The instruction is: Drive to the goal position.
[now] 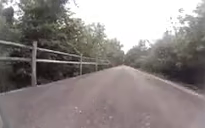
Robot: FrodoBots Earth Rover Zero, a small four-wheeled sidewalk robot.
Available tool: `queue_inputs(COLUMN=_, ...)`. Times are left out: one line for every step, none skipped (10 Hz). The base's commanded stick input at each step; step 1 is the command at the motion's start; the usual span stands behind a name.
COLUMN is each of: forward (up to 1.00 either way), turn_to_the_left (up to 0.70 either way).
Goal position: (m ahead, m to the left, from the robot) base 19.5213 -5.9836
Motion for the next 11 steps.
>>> queue_inputs(forward=0.7, turn_to_the_left=0.0)
queue_inputs(forward=0.7, turn_to_the_left=0.0)
queue_inputs(forward=0.7, turn_to_the_left=0.0)
queue_inputs(forward=0.7, turn_to_the_left=0.0)
queue_inputs(forward=0.7, turn_to_the_left=0.0)
queue_inputs(forward=0.7, turn_to_the_left=0.0)
queue_inputs(forward=0.7, turn_to_the_left=-0.09)
queue_inputs(forward=0.7, turn_to_the_left=-0.17)
queue_inputs(forward=0.7, turn_to_the_left=-0.26)
queue_inputs(forward=0.7, turn_to_the_left=-0.34)
queue_inputs(forward=0.7, turn_to_the_left=-0.34)
